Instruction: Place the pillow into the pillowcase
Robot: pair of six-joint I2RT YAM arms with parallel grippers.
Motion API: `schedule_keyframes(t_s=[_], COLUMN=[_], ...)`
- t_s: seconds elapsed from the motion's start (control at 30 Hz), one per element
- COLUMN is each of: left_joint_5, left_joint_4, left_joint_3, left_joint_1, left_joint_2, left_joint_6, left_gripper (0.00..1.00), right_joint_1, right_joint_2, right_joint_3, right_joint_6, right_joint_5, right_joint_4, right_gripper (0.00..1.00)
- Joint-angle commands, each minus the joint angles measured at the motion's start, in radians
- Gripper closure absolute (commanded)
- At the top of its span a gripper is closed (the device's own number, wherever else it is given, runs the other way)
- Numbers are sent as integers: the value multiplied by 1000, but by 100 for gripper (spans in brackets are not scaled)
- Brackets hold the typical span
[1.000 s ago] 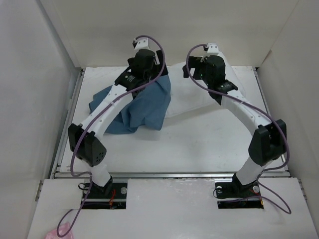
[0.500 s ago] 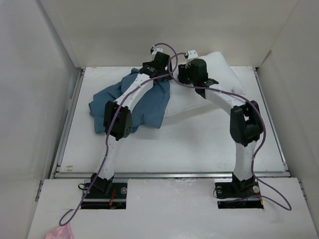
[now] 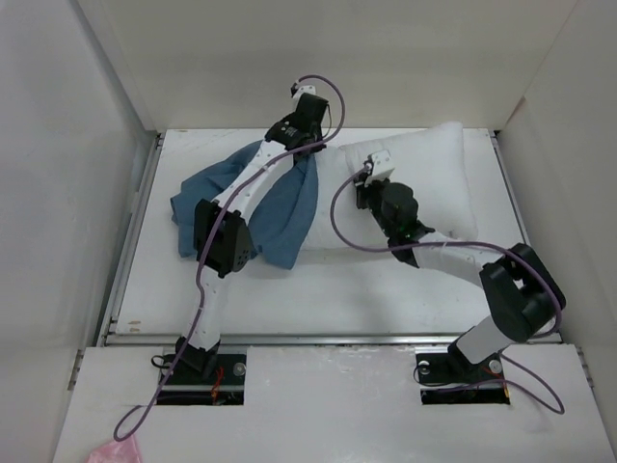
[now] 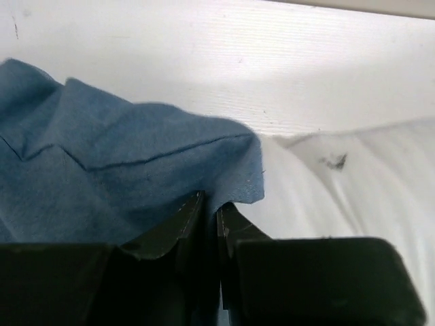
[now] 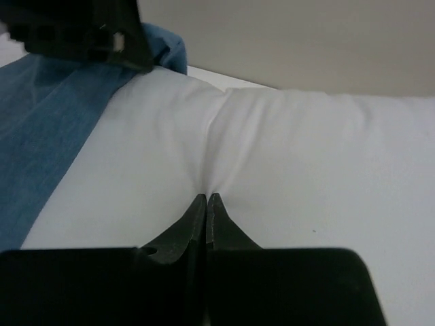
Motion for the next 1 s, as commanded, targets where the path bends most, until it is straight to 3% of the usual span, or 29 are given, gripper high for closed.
schedule_keyframes(t_s=[0.0,0.27,0.47,0.53,0.6,0.63,0.67,0.73,0.77,0.8,0.83,0.87,0.9,0.97], left_joint_5=[-1,69,83,10,-82,-119,-156,-211,-211,-211,-211,-211,-211,-221], left_joint_4=[55,98,61,29,-45,-62,-72,-54,-28,37,71,99,116,125], left_joint_3=[-29,-41,-69,-69,-89,-108,-142,-307,-376,-521,-599,-671,-802,-921], left_joint_1=[-40,-160,-281,-293,-293,-293,-293,-293,-293,-293,-293,-305,-315,-315], left_joint_2=[-164,-250,-223,-210,-219,-236,-297,-389,-502,-564,-627,-687,-795,-885], left_joint_6=[35,92,107,66,16,-7,-61,-113,-132,-161,-170,-184,-231,-288], left_gripper=[90,88,97,97,90,79,75,59,32,17,4,0,0,0], right_joint_1=[110,170,181,181,181,181,181,181,181,181,181,181,181,181], right_joint_2=[-68,-82,-124,-150,-186,-198,-207,-229,-229,-239,-250,-250,-273,-302], right_joint_3=[-137,-241,-283,-283,-265,-248,-210,-172,-134,-113,-93,-75,-49,-49], right_joint_6=[-85,-67,-7,-7,-7,-7,-7,-41,-41,-41,-53,-53,-40,-4], right_joint_5=[64,100,136,137,137,137,137,137,126,135,146,159,170,196], right_joint_4=[242,401,501,485,370,315,262,124,83,40,-39,-77,-130,-141], right_gripper=[100,100,100,100,100,95,86,49,29,0,0,0,0,0])
